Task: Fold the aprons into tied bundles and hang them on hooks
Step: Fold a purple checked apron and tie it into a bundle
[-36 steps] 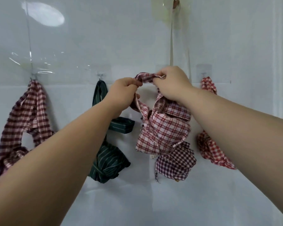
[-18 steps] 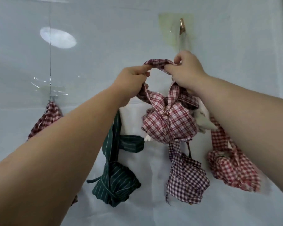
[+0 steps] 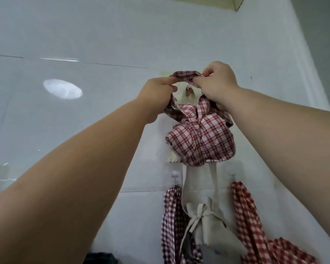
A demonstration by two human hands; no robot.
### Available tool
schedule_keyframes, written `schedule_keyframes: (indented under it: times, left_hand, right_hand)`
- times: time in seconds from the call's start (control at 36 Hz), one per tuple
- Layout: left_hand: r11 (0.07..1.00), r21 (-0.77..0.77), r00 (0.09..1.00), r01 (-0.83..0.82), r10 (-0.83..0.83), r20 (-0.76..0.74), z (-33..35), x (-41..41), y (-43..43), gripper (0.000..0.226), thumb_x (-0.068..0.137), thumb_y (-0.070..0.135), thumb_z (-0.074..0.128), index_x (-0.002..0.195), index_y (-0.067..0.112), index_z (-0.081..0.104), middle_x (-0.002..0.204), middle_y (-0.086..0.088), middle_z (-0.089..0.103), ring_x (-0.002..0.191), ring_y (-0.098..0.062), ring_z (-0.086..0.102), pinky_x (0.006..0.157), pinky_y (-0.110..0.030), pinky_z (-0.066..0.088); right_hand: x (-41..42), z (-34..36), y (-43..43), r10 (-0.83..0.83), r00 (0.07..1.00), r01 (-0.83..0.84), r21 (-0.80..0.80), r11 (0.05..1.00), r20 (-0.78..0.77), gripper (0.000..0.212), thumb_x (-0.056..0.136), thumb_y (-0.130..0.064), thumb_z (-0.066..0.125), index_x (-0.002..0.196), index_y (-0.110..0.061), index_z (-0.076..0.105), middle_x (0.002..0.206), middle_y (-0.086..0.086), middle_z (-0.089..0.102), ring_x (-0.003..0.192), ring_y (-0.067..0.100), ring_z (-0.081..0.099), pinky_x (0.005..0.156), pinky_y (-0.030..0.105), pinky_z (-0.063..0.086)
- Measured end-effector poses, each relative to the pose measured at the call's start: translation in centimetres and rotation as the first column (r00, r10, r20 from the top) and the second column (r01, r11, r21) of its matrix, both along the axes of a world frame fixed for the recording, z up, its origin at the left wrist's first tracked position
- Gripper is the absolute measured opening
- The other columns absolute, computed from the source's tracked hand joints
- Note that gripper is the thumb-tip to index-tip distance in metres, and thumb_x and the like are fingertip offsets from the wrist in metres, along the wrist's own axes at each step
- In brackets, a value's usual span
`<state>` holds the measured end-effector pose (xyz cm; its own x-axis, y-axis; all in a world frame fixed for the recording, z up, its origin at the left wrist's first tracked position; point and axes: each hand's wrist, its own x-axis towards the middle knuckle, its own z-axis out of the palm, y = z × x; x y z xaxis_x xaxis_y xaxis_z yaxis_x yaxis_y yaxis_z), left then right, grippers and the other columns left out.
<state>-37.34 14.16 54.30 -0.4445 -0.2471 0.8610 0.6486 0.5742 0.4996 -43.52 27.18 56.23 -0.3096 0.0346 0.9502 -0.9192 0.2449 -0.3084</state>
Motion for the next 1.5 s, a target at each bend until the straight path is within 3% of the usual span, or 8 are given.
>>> schedule_keyframes:
  times: [0.22,0.39,0.72,0.94,1.11,1.19,1.36,1.5]
  left_hand:
    - [0.996,0.08,0.999,0.035,-0.034,-0.015,3.4,-2.4,-0.2,0.028,0.091,-0.006,0.05,0.076,0.015,0.061,0.072,-0.005,0.063,0.066,-0.02,0.061,0.072,-0.037,0.052]
    - [0.879,-0.214,0.903,-0.427,0.405,-0.139,3.9,-3.1,-0.2,0.02,0.088,0.009,0.061,0.1,0.015,0.076,0.092,-0.003,0.072,0.083,-0.019,0.067,0.074,-0.029,0.057]
    - [0.698,-0.406,0.784,-0.589,0.616,-0.078,0.0,-1.3,0.8,0.018,0.088,0.015,0.065,0.1,0.009,0.076,0.082,-0.007,0.067,0.073,-0.018,0.052,0.066,-0.028,0.048]
    - [0.922,-0.275,0.944,-0.273,0.312,0.108,-4.8,0.9,0.6,0.035,0.089,0.037,0.064,0.117,0.018,0.068,0.105,-0.004,0.068,0.086,-0.017,0.058,0.074,-0.03,0.049]
    - [0.964,-0.26,0.972,-0.057,0.113,0.207,-10.0,3.8,0.8,0.084,0.073,0.066,0.058,0.145,0.027,0.04,0.141,0.009,0.046,0.126,-0.011,0.044,0.11,-0.04,0.036]
    - [0.937,-0.348,0.943,-0.019,0.133,0.306,-12.2,4.5,1.3,0.104,0.06,0.059,0.076,0.149,0.028,0.032,0.142,0.01,0.045,0.126,-0.009,0.045,0.105,-0.03,0.039]
    - [0.966,-0.189,0.954,-0.174,0.213,0.209,-12.6,6.0,-0.1,0.047,0.073,0.023,0.082,0.11,0.022,0.053,0.097,0.004,0.061,0.078,-0.015,0.065,0.07,-0.032,0.06]
    - [0.869,-0.258,0.894,-0.422,0.446,0.041,-11.9,7.8,-1.1,0.042,0.078,0.017,0.067,0.117,0.023,0.054,0.098,-0.002,0.061,0.074,-0.016,0.058,0.064,-0.031,0.054]
  right_hand:
    - [-3.8,4.0,0.4,-0.155,0.987,0.153,0.042,0.987,0.046,0.025,0.088,-0.02,0.065,0.07,-0.011,0.05,0.072,0.003,0.048,0.074,0.02,0.048,0.055,0.024,0.035]
    - [-4.0,3.2,0.1,-0.247,0.969,0.232,0.296,0.926,0.011,0.019,0.089,-0.026,0.061,0.091,-0.007,0.059,0.082,0.01,0.055,0.085,0.025,0.053,0.062,0.026,0.041]
    - [-2.3,-2.6,0.1,0.055,0.99,-0.094,0.317,0.944,0.129,0.03,0.086,-0.007,0.065,0.116,-0.01,0.065,0.108,0.004,0.061,0.104,0.019,0.057,0.091,0.029,0.046]
    - [-0.8,-6.2,0.7,0.157,0.983,-0.177,0.255,0.951,0.094,0.038,0.099,-0.029,0.045,0.135,-0.018,0.051,0.119,-0.009,0.049,0.105,0.01,0.047,0.09,0.026,0.038]
    - [0.3,-9.0,2.4,0.092,0.812,-0.264,0.223,0.939,0.576,0.046,0.097,-0.051,0.029,0.105,-0.014,0.056,0.093,0.005,0.057,0.075,0.02,0.053,0.071,0.032,0.048]
    - [1.2,-9.7,2.5,0.23,0.748,-0.378,0.116,0.918,0.622,0.043,0.097,-0.052,0.033,0.094,-0.017,0.058,0.076,0.001,0.061,0.061,0.016,0.058,0.058,0.024,0.05]
    - [3.3,-11.0,2.3,0.341,0.732,-0.461,0.061,0.885,0.59,0.042,0.094,-0.052,0.038,0.098,-0.015,0.058,0.086,0.007,0.061,0.064,0.023,0.057,0.067,0.033,0.052]
    - [4.3,-12.7,2.3,0.26,0.786,-0.373,0.094,0.923,0.561,0.034,0.099,-0.045,0.031,0.113,-0.015,0.042,0.1,0.011,0.055,0.073,0.023,0.042,0.068,0.035,0.046]
